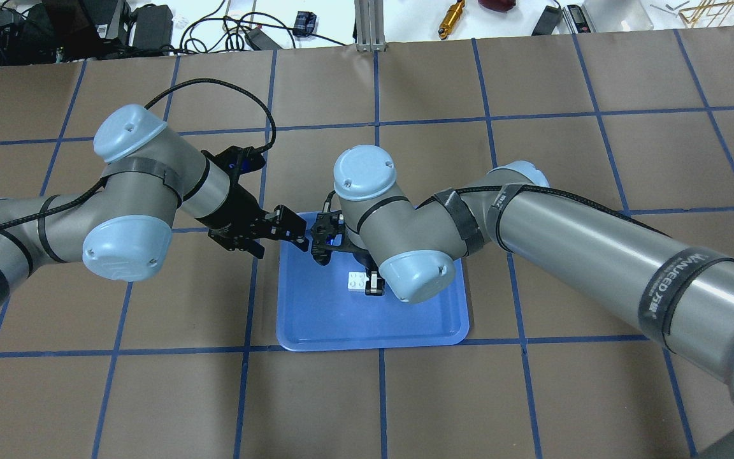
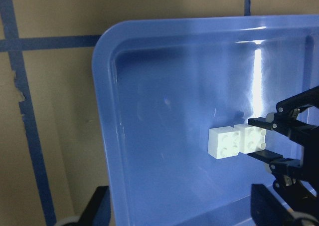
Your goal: Assemble white blocks and place on blue tray
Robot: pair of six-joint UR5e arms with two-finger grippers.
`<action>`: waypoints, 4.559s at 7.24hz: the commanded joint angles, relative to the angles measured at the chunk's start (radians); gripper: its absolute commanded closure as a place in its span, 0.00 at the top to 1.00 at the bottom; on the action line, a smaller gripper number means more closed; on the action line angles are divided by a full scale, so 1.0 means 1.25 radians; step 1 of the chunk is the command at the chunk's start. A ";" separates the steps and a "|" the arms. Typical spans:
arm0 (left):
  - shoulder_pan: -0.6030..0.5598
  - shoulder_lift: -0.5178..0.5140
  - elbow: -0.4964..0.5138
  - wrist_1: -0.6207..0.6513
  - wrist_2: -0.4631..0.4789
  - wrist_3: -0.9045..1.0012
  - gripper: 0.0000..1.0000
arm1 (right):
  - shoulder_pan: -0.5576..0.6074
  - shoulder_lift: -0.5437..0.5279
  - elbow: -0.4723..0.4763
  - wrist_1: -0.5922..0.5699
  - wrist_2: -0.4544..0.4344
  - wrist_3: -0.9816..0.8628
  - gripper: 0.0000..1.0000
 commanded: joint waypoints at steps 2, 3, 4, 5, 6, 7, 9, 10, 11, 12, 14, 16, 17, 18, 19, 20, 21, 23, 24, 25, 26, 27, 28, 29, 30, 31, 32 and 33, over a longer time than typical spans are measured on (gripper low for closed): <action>0.015 0.010 0.000 -0.033 0.000 0.031 1.00 | 0.000 0.000 0.000 0.000 -0.001 0.003 0.00; 0.015 0.010 0.000 -0.033 0.000 0.031 1.00 | 0.000 0.000 0.000 0.000 -0.002 0.003 0.00; 0.015 0.010 0.000 -0.033 0.000 0.031 1.00 | 0.000 0.000 0.000 0.000 -0.002 0.003 0.04; 0.015 0.010 0.000 -0.033 0.000 0.031 1.00 | 0.000 0.000 0.000 0.001 -0.002 0.003 0.20; 0.015 0.010 0.000 -0.033 0.000 0.031 1.00 | 0.000 0.000 0.000 0.001 -0.002 0.003 0.46; 0.015 0.010 0.000 -0.033 0.000 0.031 1.00 | 0.000 -0.002 0.000 0.001 -0.001 0.003 0.59; 0.015 0.010 0.000 -0.033 0.000 0.031 1.00 | 0.002 -0.003 0.000 0.003 -0.001 0.004 0.64; 0.015 0.010 0.000 -0.033 0.000 0.031 1.00 | 0.002 -0.005 -0.001 0.005 -0.002 0.003 0.64; 0.015 0.011 0.004 -0.033 0.000 0.029 1.00 | -0.008 -0.009 -0.008 0.009 -0.008 0.001 0.70; 0.015 0.023 0.015 -0.039 0.002 0.028 1.00 | -0.016 -0.009 -0.010 0.008 -0.008 0.001 0.85; 0.016 0.061 0.123 -0.164 0.063 0.027 1.00 | -0.044 -0.034 -0.011 0.016 -0.008 0.003 0.84; 0.016 0.067 0.318 -0.369 0.169 0.031 1.00 | -0.129 -0.127 -0.016 0.119 -0.004 0.043 0.89; 0.015 0.076 0.357 -0.371 0.192 0.029 1.00 | -0.169 -0.158 -0.027 0.168 -0.002 0.135 0.94; 0.015 0.092 0.364 -0.366 0.301 0.028 1.00 | -0.190 -0.177 -0.040 0.183 -0.003 0.228 0.99; 0.013 0.104 0.364 -0.359 0.318 0.017 1.00 | -0.207 -0.201 -0.062 0.221 -0.003 0.408 0.99; 0.012 0.118 0.362 -0.328 0.322 0.021 1.00 | -0.224 -0.220 -0.089 0.237 -0.004 0.569 1.00; 0.011 0.126 0.351 -0.293 0.323 0.023 1.00 | -0.247 -0.236 -0.109 0.281 -0.004 0.663 1.00; 0.010 0.121 0.340 -0.254 0.323 0.023 1.00 | -0.312 -0.286 -0.129 0.352 -0.008 0.818 1.00; 0.010 0.118 0.340 -0.254 0.324 0.027 1.00 | -0.342 -0.308 -0.129 0.380 -0.011 0.824 1.00; 0.010 0.118 0.341 -0.254 0.324 0.027 1.00 | -0.357 -0.335 -0.130 0.427 -0.013 0.825 1.00; 0.010 0.115 0.342 -0.254 0.319 0.023 1.00 | -0.362 -0.369 -0.129 0.448 -0.014 0.870 1.00; 0.010 0.115 0.342 -0.254 0.317 0.021 1.00 | -0.362 -0.395 -0.125 0.457 -0.017 0.938 1.00; 0.010 0.115 0.342 -0.254 0.314 0.016 1.00 | -0.363 -0.415 -0.125 0.459 -0.013 0.937 1.00; 0.010 0.115 0.342 -0.254 0.314 0.015 1.00 | -0.367 -0.416 -0.125 0.474 -0.011 0.937 1.00; 0.011 0.115 0.341 -0.254 0.313 0.016 1.00 | -0.367 -0.416 -0.126 0.486 -0.014 0.937 1.00; 0.010 0.115 0.341 -0.254 0.313 0.016 1.00 | -0.367 -0.416 -0.126 0.485 -0.012 0.937 1.00; 0.011 0.115 0.341 -0.254 0.313 0.016 1.00 | -0.367 -0.418 -0.126 0.485 -0.013 0.934 1.00; 0.012 0.115 0.341 -0.254 0.312 0.015 1.00 | -0.367 -0.418 -0.126 0.485 -0.013 0.934 1.00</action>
